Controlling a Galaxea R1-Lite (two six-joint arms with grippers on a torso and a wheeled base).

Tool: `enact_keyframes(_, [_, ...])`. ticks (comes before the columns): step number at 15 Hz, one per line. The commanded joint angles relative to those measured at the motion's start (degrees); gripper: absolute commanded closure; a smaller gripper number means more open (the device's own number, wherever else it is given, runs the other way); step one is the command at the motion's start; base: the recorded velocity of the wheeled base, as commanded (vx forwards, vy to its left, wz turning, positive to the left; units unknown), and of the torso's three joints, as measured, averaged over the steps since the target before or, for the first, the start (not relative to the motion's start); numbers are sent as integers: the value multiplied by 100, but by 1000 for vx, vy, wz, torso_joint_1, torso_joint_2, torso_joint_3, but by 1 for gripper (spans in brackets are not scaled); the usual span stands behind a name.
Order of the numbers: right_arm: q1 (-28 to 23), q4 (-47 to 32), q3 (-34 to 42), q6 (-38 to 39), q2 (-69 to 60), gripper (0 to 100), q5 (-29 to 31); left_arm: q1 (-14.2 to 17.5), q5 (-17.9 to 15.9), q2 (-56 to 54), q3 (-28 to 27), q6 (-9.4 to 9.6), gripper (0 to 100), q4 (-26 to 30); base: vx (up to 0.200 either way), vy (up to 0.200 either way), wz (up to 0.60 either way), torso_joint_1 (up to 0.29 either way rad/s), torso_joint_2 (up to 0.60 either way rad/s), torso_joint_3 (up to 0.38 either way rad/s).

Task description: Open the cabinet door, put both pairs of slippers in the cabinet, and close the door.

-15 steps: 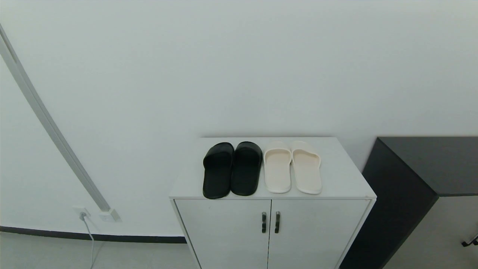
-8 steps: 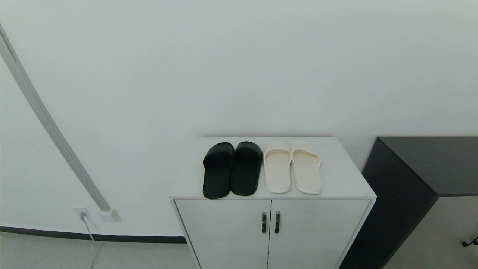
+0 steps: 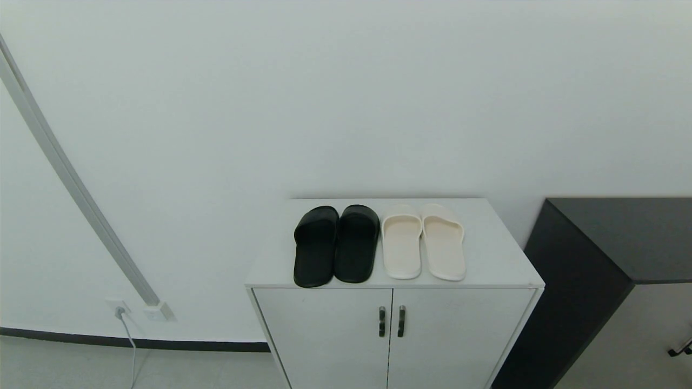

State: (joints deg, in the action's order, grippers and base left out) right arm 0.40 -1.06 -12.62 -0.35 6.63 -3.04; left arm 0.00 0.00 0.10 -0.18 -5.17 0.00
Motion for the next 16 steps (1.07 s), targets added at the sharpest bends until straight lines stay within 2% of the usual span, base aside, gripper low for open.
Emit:
enact_keyframes(1, [127, -96, -145, 0, 1508, 0, -180, 0, 0, -1, 1, -2, 100, 0, 0, 0, 0, 0, 0, 0])
enact_keyframes(4, [276, 1161, 198, 150, 2773, 0, -426, 0, -9, -1, 1, 16, 100, 0, 0, 0, 0, 0, 0, 0])
enact_keyframes(5, [461, 1732, 146, 255, 3503, 0, -426, 0, -26, -1, 1, 25, 100, 9, 0, 0, 0, 0, 0, 0])
enact_keyframes(8, [1278, 2593, -268, 299, 4812, 0, -259, 0, -26, -1, 1, 25, 100, 9, 0, 0, 0, 0, 0, 0])
enact_keyframes(11, [1858, 2980, -1015, 642, 5823, 0, 260, 0, -26, -1, 1, 25, 100, 9, 0, 0, 0, 0, 0, 0])
enact_keyframes(16, [3062, 3235, -2324, 1037, 7502, 0, 1631, 0, -26, -1, 1, 25, 100, 9, 0, 0, 0, 0, 0, 0])
